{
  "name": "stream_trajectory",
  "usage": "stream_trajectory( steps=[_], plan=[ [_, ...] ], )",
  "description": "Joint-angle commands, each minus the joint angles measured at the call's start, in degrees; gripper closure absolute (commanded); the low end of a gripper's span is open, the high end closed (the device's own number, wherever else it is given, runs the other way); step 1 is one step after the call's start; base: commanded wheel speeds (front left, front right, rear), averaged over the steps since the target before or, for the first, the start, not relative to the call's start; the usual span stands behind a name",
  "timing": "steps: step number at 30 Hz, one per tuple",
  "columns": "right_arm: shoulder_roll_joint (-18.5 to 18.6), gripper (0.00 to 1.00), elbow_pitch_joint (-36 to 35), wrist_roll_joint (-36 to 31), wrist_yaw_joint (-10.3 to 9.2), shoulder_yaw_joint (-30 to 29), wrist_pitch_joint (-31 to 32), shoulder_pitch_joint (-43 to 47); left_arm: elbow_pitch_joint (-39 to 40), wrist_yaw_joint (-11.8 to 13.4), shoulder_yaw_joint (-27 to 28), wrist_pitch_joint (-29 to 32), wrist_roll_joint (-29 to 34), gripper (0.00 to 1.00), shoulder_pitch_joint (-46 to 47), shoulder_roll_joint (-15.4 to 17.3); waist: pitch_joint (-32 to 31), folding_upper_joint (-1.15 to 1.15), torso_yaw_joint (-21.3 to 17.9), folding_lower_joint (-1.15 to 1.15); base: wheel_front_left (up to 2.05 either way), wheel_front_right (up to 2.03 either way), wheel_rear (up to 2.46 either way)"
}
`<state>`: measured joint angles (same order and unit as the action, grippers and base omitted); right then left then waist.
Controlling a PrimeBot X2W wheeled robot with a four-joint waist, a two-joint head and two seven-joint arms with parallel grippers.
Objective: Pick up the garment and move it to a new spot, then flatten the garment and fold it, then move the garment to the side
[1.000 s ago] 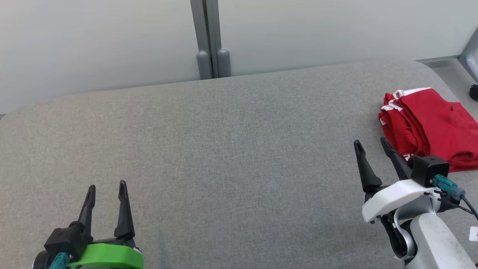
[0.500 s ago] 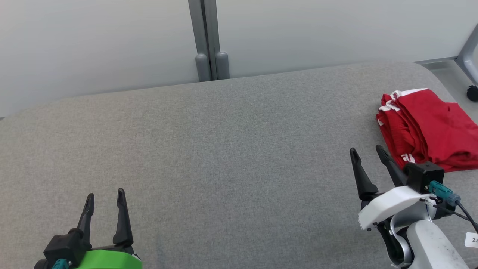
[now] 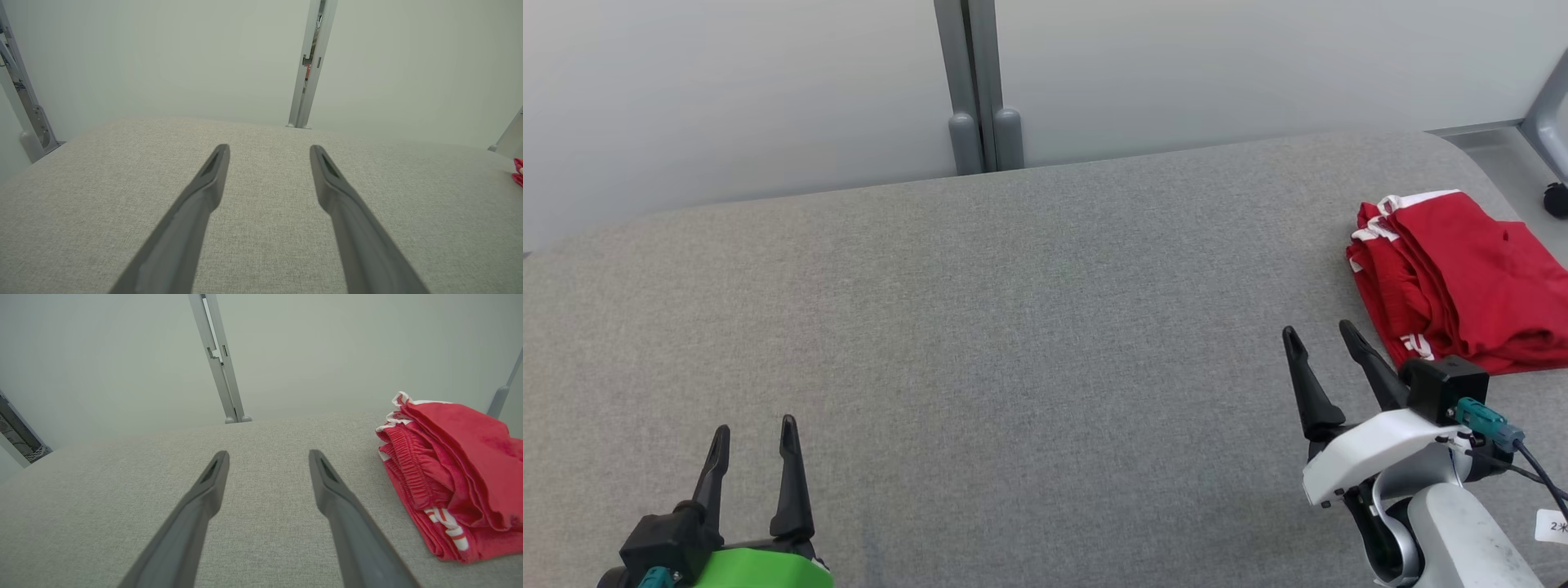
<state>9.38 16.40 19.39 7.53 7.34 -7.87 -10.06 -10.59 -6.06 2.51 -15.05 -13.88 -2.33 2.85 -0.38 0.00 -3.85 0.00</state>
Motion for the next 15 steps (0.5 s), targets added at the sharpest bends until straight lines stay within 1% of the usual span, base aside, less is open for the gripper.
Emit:
stream_trajectory(
  steps=[1,7,8,13,15],
  plan=[
    [0.02,0.0,-0.02,-0.04,-0.09,0.13,-0.42,-0.28,-0.09,-0.32,0.07,-0.13,0.11,0.0,-0.7,0.11,0.05,0.0,0.02,0.0,0.0,0.0,0.0],
    [0.45,0.0,-0.28,-0.08,-0.09,0.37,-0.6,-0.92,-0.46,-0.39,0.18,-0.13,0.5,0.0,-0.11,0.11,0.33,0.0,0.29,0.0,0.0,0.0,0.0],
    [0.52,1.0,-0.3,-0.07,-0.09,0.33,-0.63,-0.93,-0.5,-0.43,0.13,-0.13,0.48,1.0,-0.02,0.11,0.34,0.0,0.42,0.0,0.0,0.0,0.0],
    [-0.3,1.0,2.0,0.13,0.0,0.66,-0.16,1.47,-2.98,-0.33,-0.35,0.42,0.04,1.0,-0.37,-0.37,0.34,0.0,0.34,0.0,0.0,0.0,0.0],
    [-0.49,1.0,2.12,1.78,0.0,0.26,0.26,1.65,-3.36,-0.36,-0.08,1.08,-1.73,1.0,-0.02,-0.39,0.34,0.0,0.39,0.0,0.0,0.0,0.0]
  ],
)
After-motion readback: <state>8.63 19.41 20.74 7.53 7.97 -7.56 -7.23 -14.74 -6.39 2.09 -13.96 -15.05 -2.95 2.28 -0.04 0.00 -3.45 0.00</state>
